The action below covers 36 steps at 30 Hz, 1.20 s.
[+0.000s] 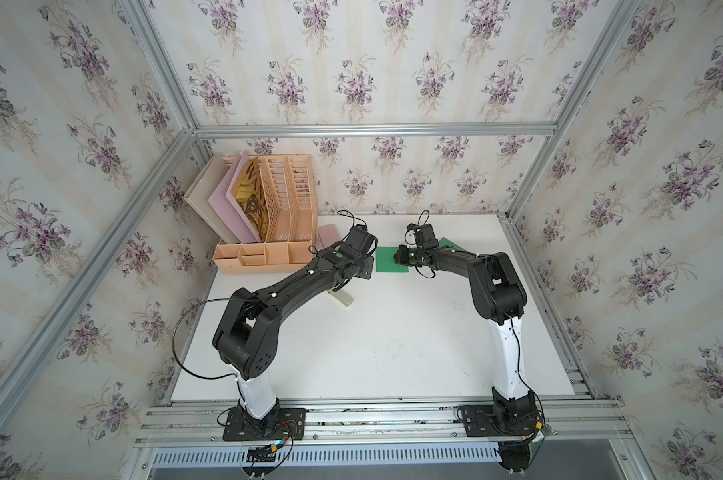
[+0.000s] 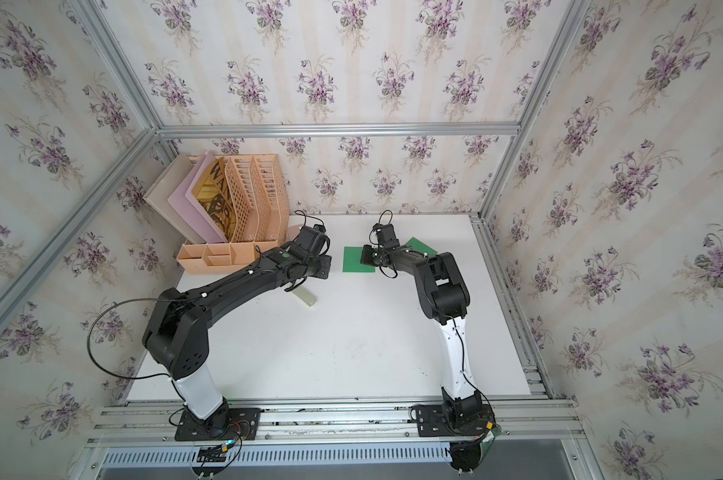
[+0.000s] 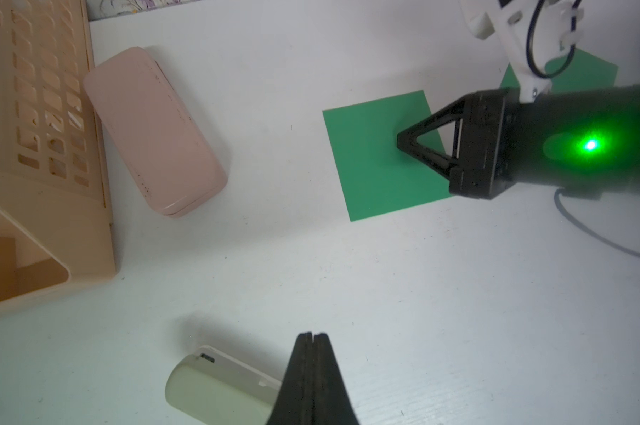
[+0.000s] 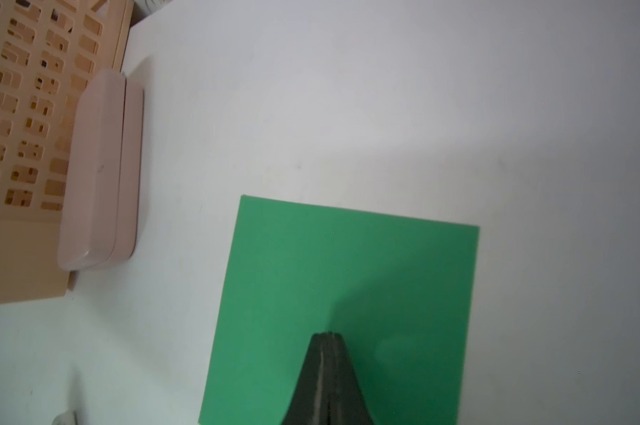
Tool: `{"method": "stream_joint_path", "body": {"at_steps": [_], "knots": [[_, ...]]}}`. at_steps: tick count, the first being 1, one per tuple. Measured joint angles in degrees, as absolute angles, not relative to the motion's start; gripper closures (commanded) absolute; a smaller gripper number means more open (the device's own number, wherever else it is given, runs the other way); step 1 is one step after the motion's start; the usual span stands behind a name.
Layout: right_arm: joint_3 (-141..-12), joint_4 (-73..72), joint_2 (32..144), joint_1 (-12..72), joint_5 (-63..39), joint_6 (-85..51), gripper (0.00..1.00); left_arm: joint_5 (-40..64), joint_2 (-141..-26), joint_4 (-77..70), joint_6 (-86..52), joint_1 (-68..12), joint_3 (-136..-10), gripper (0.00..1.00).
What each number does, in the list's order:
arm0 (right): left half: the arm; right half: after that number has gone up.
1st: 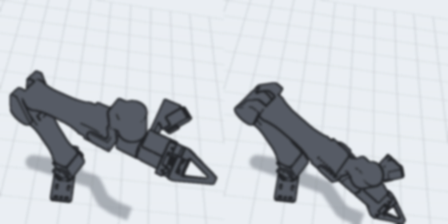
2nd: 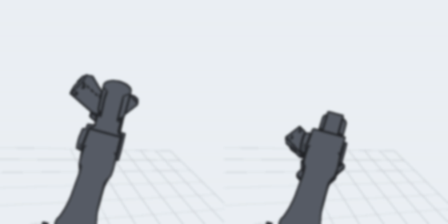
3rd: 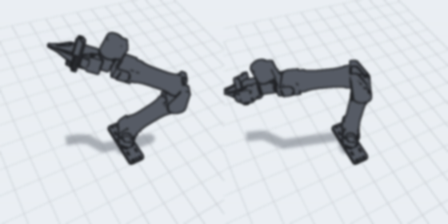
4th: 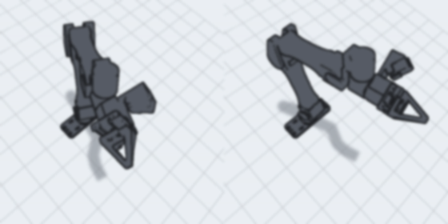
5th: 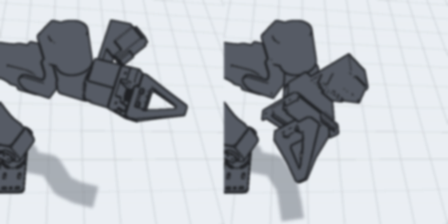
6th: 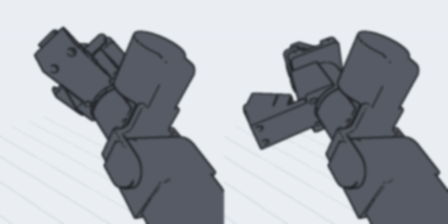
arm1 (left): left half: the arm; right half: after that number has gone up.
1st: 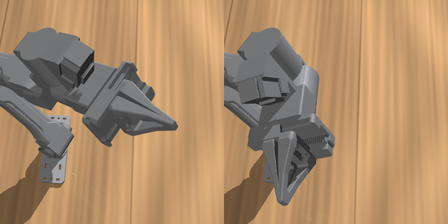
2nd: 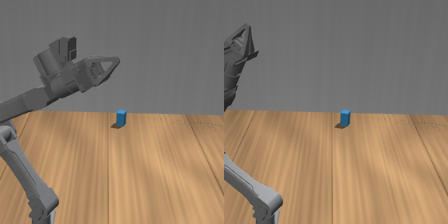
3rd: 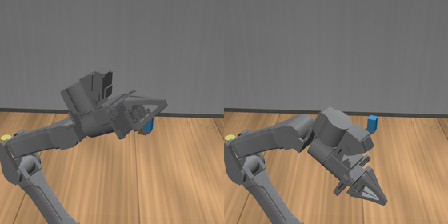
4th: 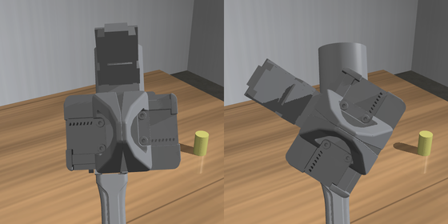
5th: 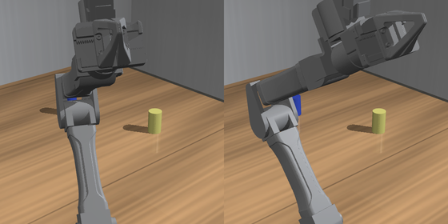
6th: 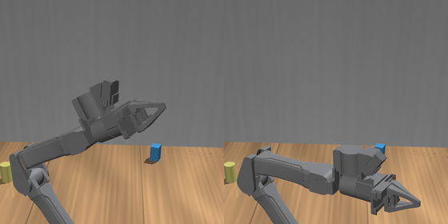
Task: Fold the square paper along the opposite sides
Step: Move the paper at the center of the board, then pick up the paper from the center of the board.
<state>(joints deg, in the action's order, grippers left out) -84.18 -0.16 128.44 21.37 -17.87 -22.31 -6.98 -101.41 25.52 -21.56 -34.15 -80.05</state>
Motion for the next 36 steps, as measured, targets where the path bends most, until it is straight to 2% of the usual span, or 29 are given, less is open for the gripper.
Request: {"method": "stream_joint_path", "body": {"at_steps": [8, 13, 20, 27, 36], "knots": [[-59.64, -6.94, 112.84, 24.91, -17.82, -23.31, 1.0, -1.28, -95.15, 28.53, -27.42, -34.81, -73.97, 1.0], [-47.62, -9.65, 104.12, 27.46, -17.69, -25.58, 1.0, 3.07, -92.73, 28.84, -31.77, -37.91, -69.47, 1.0], [-39.64, -8.97, 96.27, 31.92, -16.14, -27.92, 1.0, 7.68, -95.42, 28.6, -36.8, -44.53, -68.34, 1.0], [-38.33, -3.25, 92.03, 34.5, -14.63, -28.84, 1.0, 7.62, -99.18, 28.75, -39.42, -45.15, -69.56, 1.0], [-40.99, 3.33, 82.5, 34.61, -13.91, -28.53, 0.65, 7.9, -101.32, 28.58, -39.27, -42.94, -70.32, 1.0]]}}
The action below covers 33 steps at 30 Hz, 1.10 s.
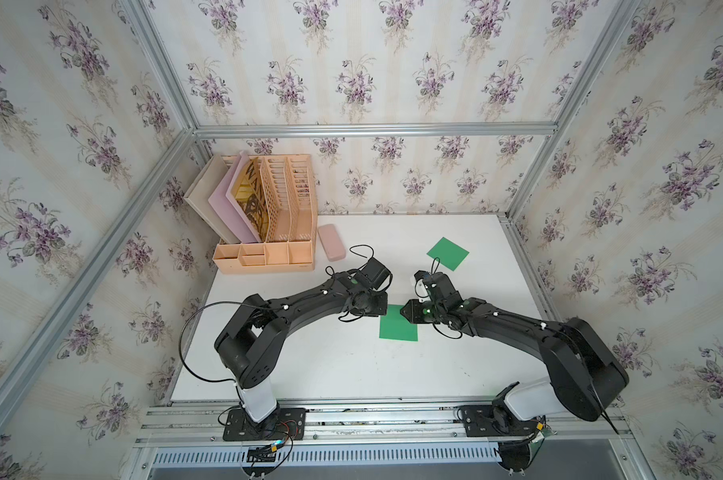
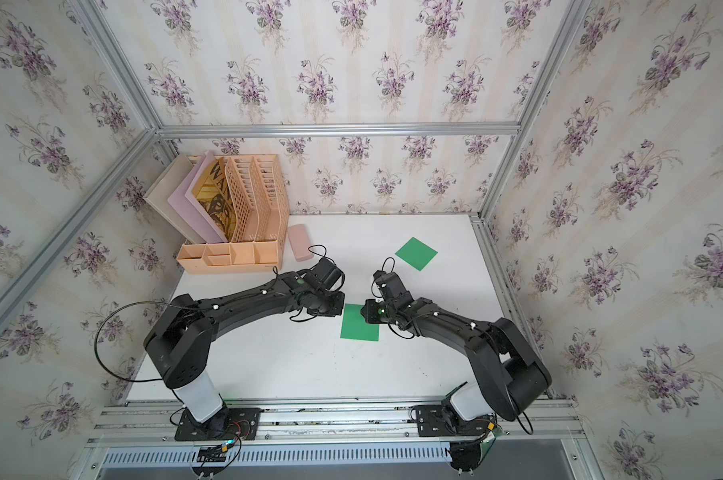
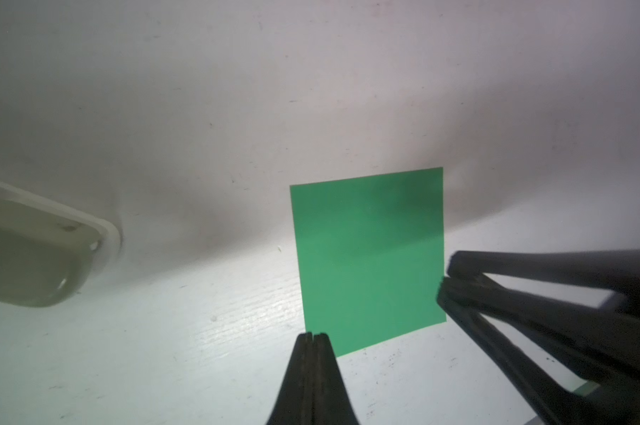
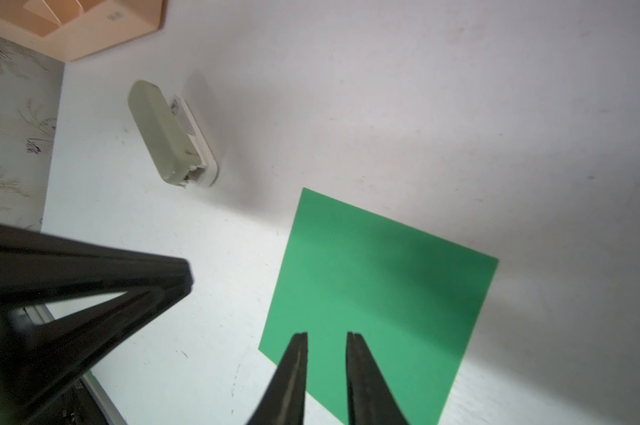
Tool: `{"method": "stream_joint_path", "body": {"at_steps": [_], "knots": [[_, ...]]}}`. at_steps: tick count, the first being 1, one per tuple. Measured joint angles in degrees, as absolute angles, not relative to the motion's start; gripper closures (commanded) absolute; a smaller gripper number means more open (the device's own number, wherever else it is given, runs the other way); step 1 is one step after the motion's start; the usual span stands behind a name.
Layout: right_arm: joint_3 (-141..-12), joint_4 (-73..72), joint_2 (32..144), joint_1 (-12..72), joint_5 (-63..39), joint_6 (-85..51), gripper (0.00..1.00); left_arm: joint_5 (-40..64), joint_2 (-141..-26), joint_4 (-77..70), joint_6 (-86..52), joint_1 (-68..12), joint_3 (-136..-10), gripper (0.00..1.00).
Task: Fold the square paper along the opposite sides
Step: Pick up the paper from the center of the board.
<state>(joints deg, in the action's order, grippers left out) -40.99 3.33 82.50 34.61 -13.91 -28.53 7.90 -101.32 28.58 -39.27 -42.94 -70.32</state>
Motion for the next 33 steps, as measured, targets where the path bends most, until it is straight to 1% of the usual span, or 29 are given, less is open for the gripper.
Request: {"method": "stream_joint_path", "body": {"at_steps": [4, 10, 13, 16, 20, 33], "knots": [[-41.52, 6.94, 80.05, 34.65, -11.84, -28.14, 0.57, 12.82, -103.81, 28.6, -37.78, -43.03, -72.4, 1.0], [-40.23, 12.58, 79.26, 34.65, -8.4, -28.1, 0.53, 22.02, -106.61, 29.19, -36.71, -42.98, -74.35, 1.0], [-39.4, 14.33, 78.04, 34.65, -7.99, -28.38, 0.46, 23.49, -106.8, 31.42, -36.05, -43.0, -76.58, 1.0], [-38.96, 15.57, 77.19, 34.65, -7.09, -28.77, 0.42, 23.62, -107.85, 33.89, -35.27, -42.96, -78.78, 1.0], [-39.46, 16.49, 77.69, 34.65, -6.96, -29.3, 0.4, 22.59, -109.43, 36.4, -35.07, -42.17, -79.11, 1.0], [-39.83, 14.96, 84.01, 34.65, -8.25, -30.02, 0.39, 22.94, -112.66, 34.46, -38.06, -40.58, -77.14, 1.0]]}}
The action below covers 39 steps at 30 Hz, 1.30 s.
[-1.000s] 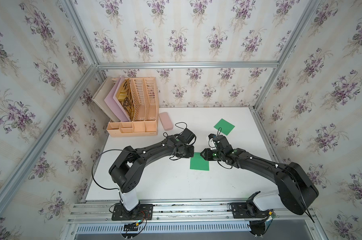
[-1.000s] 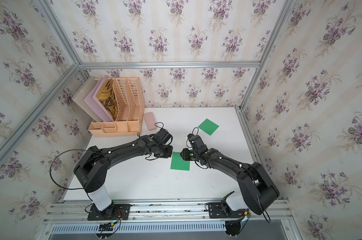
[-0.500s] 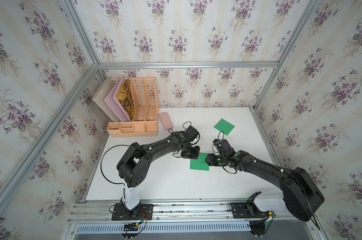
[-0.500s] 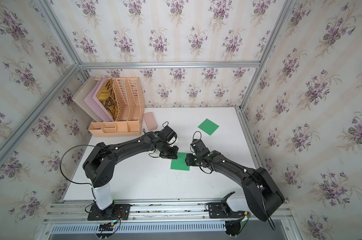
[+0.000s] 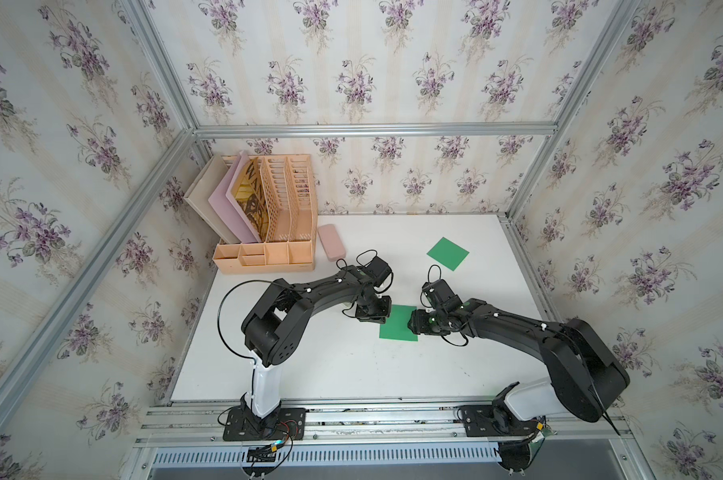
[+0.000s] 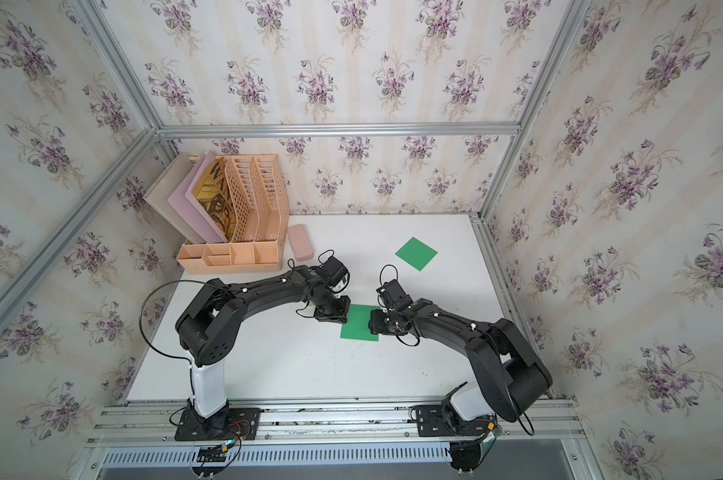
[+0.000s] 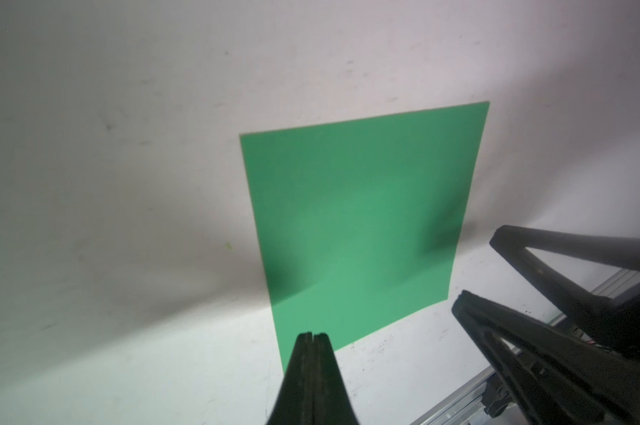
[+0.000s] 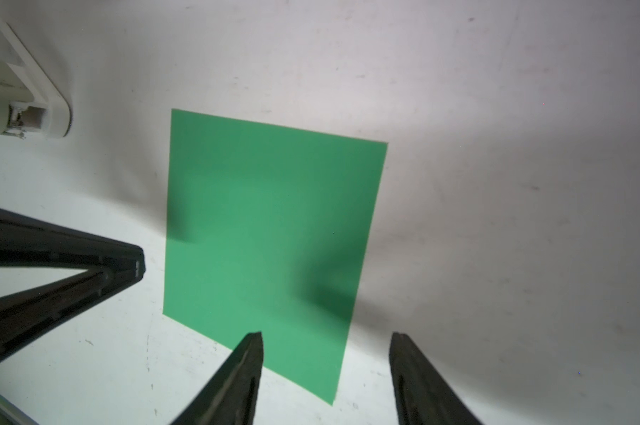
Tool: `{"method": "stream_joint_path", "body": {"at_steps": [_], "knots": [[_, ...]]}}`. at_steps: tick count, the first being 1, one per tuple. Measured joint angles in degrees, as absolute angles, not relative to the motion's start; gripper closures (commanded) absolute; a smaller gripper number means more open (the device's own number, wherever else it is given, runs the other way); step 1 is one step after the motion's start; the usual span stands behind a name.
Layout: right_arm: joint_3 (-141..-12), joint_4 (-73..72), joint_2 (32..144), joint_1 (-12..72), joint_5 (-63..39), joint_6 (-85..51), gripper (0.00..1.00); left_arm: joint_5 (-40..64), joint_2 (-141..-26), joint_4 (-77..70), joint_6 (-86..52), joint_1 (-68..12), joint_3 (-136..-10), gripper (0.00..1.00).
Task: Fold the square paper along the opposite sides
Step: Pick up the paper from the center of the board.
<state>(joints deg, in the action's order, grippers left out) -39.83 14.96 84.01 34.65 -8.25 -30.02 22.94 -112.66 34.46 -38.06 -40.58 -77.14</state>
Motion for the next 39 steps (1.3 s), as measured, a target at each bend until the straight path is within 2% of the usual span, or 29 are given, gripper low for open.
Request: {"method": "stream_joint_path", "body": {"at_steps": [39], "knots": [[-39.2, 4.51, 88.75, 34.65, -10.96, -29.98, 0.38, 25.58, -117.38, 31.44, -38.83, -40.58, -78.13, 1.0]]}}
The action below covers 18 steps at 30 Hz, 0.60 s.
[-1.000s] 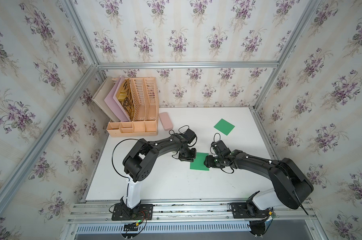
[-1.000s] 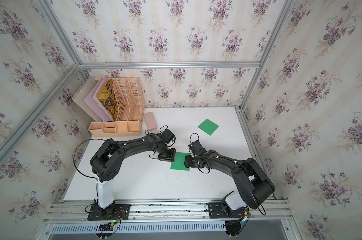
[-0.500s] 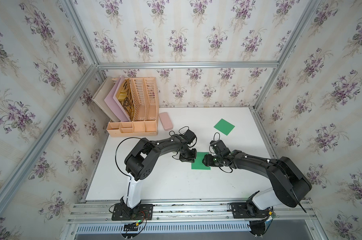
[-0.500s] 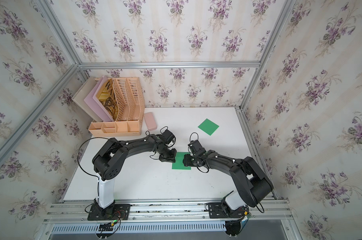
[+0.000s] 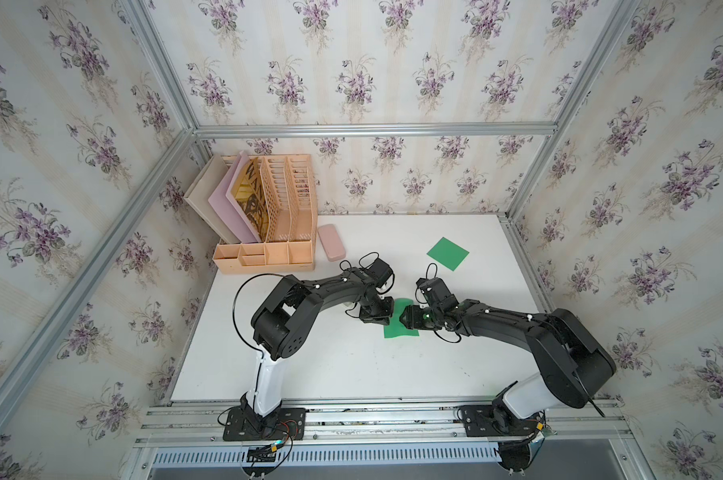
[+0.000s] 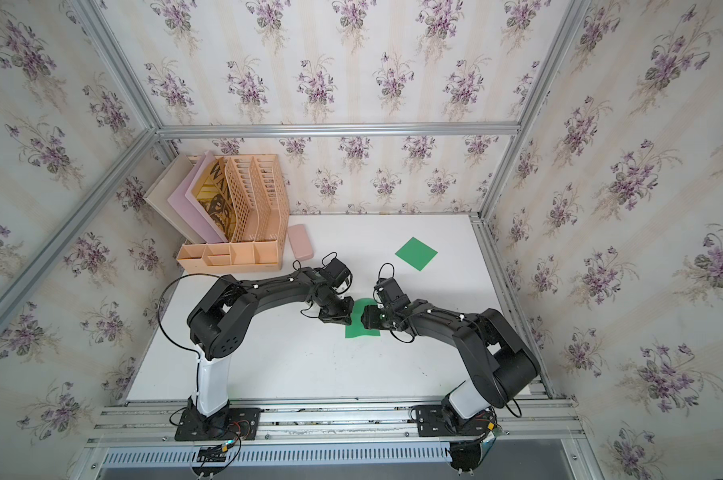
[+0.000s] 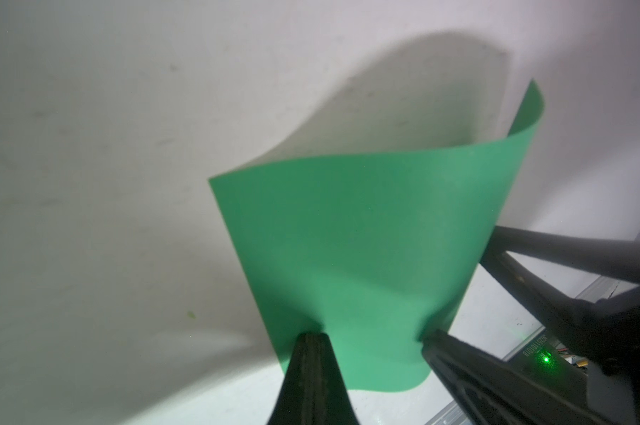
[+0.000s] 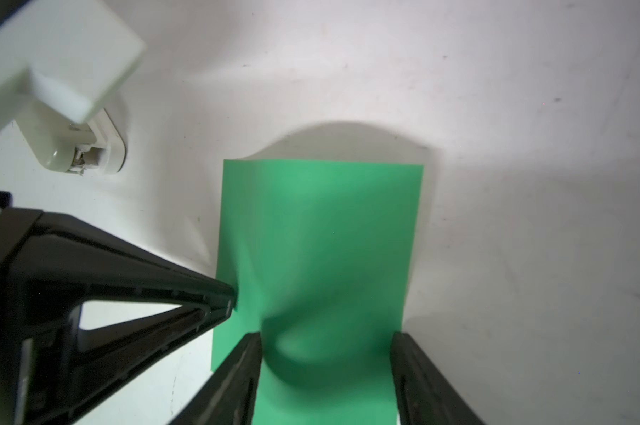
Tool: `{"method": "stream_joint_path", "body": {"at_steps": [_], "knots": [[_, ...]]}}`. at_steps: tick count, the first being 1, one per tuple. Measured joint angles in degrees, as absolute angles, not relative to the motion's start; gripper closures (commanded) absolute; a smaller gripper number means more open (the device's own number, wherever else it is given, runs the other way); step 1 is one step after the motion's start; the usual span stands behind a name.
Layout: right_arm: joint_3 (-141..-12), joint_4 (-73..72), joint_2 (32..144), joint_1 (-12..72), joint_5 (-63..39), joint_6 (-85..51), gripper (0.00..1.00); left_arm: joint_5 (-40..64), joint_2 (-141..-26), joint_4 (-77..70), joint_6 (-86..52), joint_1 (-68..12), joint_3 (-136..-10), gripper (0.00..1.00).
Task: Fold the square paper along the opposite sides
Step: Pick up the paper from the center of the board.
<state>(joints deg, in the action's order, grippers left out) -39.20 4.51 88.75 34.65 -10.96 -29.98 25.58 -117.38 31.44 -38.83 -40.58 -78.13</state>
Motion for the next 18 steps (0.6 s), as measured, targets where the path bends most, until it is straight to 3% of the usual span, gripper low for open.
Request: {"method": "stream_joint_path", "body": {"at_steps": [8, 18], "knots": [[-39.55, 2.22, 90.0, 34.72, -12.6, -29.63, 0.38, 25.34, -118.26, 32.64, -38.0, -40.6, -79.55, 1.0], [-39.53, 1.1, 90.76, 35.27, -13.63, -29.52, 0.48, 25.08, -119.09, 33.76, -37.8, -40.64, -81.03, 1.0]]}}
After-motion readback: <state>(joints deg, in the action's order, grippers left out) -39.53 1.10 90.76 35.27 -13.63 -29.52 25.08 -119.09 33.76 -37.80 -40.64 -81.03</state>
